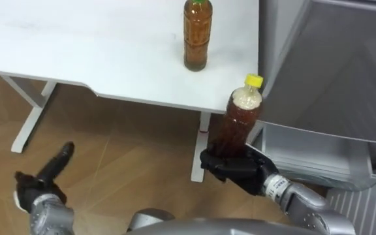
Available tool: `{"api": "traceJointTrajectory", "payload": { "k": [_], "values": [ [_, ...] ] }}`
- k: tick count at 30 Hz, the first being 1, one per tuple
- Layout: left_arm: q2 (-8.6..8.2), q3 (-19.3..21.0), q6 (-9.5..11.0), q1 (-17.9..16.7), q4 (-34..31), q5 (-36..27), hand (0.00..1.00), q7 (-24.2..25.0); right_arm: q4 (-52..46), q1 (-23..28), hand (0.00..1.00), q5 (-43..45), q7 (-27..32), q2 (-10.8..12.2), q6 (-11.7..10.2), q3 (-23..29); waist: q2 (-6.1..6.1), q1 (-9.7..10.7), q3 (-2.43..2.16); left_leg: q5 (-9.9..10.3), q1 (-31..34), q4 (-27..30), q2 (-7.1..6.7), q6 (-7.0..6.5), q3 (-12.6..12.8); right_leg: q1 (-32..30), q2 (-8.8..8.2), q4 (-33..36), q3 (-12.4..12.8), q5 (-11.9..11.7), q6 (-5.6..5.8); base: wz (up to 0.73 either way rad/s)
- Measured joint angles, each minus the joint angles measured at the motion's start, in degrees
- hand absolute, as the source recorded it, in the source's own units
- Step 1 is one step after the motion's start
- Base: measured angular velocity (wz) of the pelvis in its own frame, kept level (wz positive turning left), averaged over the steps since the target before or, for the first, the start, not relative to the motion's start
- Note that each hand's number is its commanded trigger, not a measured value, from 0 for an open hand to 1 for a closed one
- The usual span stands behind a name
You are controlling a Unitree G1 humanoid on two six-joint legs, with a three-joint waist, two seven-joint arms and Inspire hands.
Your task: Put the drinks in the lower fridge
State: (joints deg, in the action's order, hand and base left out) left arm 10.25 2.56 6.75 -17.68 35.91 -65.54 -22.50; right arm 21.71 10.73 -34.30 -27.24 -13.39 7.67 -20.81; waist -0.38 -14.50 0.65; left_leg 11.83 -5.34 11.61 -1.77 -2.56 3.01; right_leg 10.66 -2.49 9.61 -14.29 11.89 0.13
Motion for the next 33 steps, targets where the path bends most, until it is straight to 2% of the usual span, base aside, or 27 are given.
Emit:
{"api": "traceJointTrajectory", "payload": {
  "k": [3, 8, 9, 13, 15, 19, 21, 23, 27, 30, 33],
  "values": [
    [0.02, -1.04, -1.94, -0.8, 6.52, -6.77, 0.0, 1.89, 0.04, -1.64, 1.0, -2.67, 1.2, -0.65, 2.35, -2.27, -0.14, -0.11, -0.09, -0.03, 0.26, -0.03, 0.07, 0.03, 0.21, -0.58, -0.22, 0.16, 0.17, 0.0, 0.0, -0.03],
    [0.04, -0.58, -6.21, -4.41, 13.9, -6.91, 0.0, 3.83, 0.04, -1.92, 1.0, -4.16, 3.14, -1.85, 5.03, -4.47, -0.33, -0.06, -0.14, -0.01, -0.08, -0.57, 0.1, 0.01, 1.24, -0.62, -0.06, 0.06, 0.12, 0.0, 0.0, -0.09],
    [0.14, -0.41, -7.01, -4.58, 16.52, -6.86, 0.0, 4.71, 0.05, -1.99, 1.0, -4.12, 3.32, -2.15, 5.99, -4.52, -0.34, -0.12, -0.13, -0.01, -0.07, -0.75, 0.11, -0.01, 1.5, -0.72, -0.05, 0.05, 0.16, 0.0, 0.0, -0.06],
    [0.68, -0.46, -9.87, -4.29, 23.06, -5.1, 0.0, 6.38, 0.09, -2.05, 1.0, -3.74, 3.38, -2.84, 7.41, -4.44, -0.09, 0.41, -0.08, 0.07, 0.0, -0.61, 0.08, -0.14, 1.55, -0.72, -0.05, 0.05, 0.28, -0.02, 0.02, -0.03],
    [0.8, -0.51, -11.16, -3.12, 27.4, -0.67, 0.0, 8.59, 0.09, -2.09, 1.0, -3.58, 3.37, -2.97, 7.42, -4.24, 0.17, 0.76, -0.04, 0.12, 0.9, 0.02, 0.09, -0.18, 1.52, -0.86, -0.14, 0.04, 0.15, -0.02, 0.02, 0.05],
    [0.67, -0.63, -13.15, -1.55, 30.29, 5.77, 0.0, 11.06, 0.16, -2.43, 1.0, -0.67, 3.3, -2.93, 7.42, -4.22, 0.64, 2.18, -0.01, 0.0, 1.72, 0.25, 0.08, -0.27, 1.56, -1.54, -0.15, 0.17, 0.1, -0.02, 0.01, 0.0],
    [0.57, -0.62, -14.23, -1.1, 30.76, 8.56, 0.0, 12.4, 1.54, -2.69, 1.0, 1.87, 2.99, -2.92, 7.42, -3.98, 0.78, 3.56, -0.05, 0.0, 1.74, 0.29, 0.02, -0.3, 1.56, -1.48, -0.23, 0.17, -0.01, -0.03, 0.02, 0.0],
    [0.57, -0.77, -14.73, -0.33, 30.76, 11.74, 0.0, 13.34, 2.96, -2.64, 1.0, 3.12, 2.96, -2.93, 7.51, -2.84, 0.73, 4.42, -0.04, -0.01, 1.89, 0.29, -0.05, -0.33, 1.46, -1.54, -0.25, 0.17, 0.13, -0.05, 0.04, 0.03],
    [0.43, -2.8, -15.57, 1.69, 31.27, 25.39, 0.0, 15.56, 3.11, -2.5, 1.0, 5.39, 3.22, -2.87, 8.36, 0.29, 0.53, 6.6, -0.08, -0.06, 1.76, 0.08, -0.08, -0.39, 1.62, -1.59, -0.18, 0.14, 0.54, -0.07, 0.08, -0.03],
    [0.06, -4.21, -15.68, 2.5, 30.89, 31.97, 0.0, 16.36, 3.12, -2.55, 1.0, 5.47, 3.22, -2.5, 8.33, 2.67, 0.4, 8.01, -0.11, -0.05, 1.73, 0.05, -0.06, -0.4, 1.78, -1.69, -0.06, 0.12, 0.96, -0.1, 0.13, -0.04],
    [-0.16, -5.2, -16.54, 3.82, 30.67, 37.58, 0.0, 16.64, 3.3, -2.51, 1.0, 5.57, 3.28, -2.35, 8.33, 3.91, 0.04, 8.33, -0.28, -0.04, 1.81, 0.0, 0.04, -0.4, 2.02, -1.95, 0.05, 0.14, 1.79, -0.1, 0.12, -0.05]
  ]
}}
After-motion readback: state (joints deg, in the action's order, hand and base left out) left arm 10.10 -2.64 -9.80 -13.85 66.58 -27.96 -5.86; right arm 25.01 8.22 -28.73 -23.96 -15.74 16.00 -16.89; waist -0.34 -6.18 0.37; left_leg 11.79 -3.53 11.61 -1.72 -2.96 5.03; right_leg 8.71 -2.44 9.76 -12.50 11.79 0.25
